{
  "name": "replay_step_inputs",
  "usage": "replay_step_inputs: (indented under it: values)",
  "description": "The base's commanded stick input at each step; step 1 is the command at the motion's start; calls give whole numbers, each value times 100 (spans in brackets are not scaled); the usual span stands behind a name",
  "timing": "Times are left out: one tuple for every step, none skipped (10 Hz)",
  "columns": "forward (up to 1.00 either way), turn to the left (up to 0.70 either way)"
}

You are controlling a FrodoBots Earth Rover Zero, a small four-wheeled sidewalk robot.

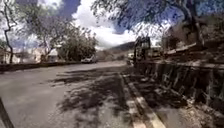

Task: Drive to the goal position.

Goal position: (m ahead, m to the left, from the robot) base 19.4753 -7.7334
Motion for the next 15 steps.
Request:
replay_step_inputs:
  values:
    - [70, 0]
    - [70, 0]
    - [70, 0]
    - [70, 0]
    - [70, 0]
    - [70, 0]
    - [70, 0]
    - [70, 0]
    - [70, 0]
    - [70, 0]
    - [70, 0]
    - [70, 0]
    - [70, 0]
    - [70, 0]
    - [70, 0]
